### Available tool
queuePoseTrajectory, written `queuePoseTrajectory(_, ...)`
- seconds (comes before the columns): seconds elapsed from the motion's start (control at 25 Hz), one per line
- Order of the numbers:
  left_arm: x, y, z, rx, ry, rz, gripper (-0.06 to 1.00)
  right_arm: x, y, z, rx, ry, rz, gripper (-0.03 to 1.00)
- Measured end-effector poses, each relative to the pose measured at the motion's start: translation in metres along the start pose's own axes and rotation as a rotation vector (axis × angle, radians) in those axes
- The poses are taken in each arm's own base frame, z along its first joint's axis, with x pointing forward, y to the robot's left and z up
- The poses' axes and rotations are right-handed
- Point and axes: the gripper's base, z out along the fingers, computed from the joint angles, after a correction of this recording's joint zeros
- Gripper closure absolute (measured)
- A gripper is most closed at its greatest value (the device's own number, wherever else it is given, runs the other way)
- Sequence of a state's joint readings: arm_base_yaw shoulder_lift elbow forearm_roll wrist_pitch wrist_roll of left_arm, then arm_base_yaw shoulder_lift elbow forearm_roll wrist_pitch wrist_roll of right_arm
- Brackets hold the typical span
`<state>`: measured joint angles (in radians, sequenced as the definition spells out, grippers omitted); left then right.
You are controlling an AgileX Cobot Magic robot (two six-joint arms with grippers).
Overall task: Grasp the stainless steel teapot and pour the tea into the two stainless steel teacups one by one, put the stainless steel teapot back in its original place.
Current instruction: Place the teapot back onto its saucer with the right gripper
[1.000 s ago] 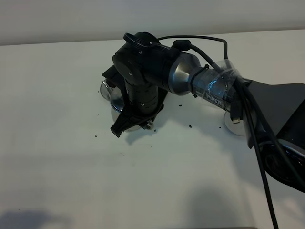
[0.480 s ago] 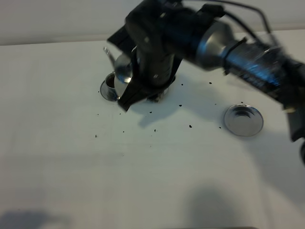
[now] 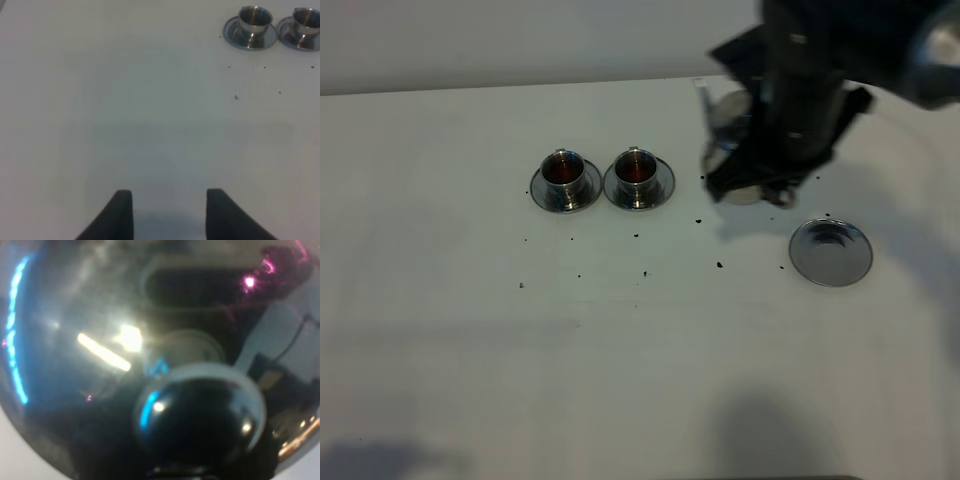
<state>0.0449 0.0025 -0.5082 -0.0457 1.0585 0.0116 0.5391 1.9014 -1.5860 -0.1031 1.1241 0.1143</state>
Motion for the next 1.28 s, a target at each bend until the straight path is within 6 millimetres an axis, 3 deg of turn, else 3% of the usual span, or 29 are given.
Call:
queuePoseTrajectory(0.2, 0.000, 0.000, 0.000, 0.000, 0.000, -0.001, 0.57, 0.029, -0.036, 0.011, -0.005, -0.017, 0.155, 0.79)
queuePoseTrajectory(0.36, 0.000, 0.000, 0.000, 0.000, 0.000, -0.001, 0.57, 0.047, -0.050, 0.032, -0.021, -0.004, 0.239, 0.79)
queuePoseTrajectory(0.88, 0.000, 0.000, 0.000, 0.000, 0.000, -0.001, 0.57, 0.084, -0.045, 0.075, -0.056, 0.013, 0.307, 0.79)
queuePoseTrajectory(1.28, 0.000, 0.000, 0.000, 0.000, 0.000, -0.001, 0.57, 0.085, -0.046, 0.078, -0.043, -0.019, 0.319, 0.79)
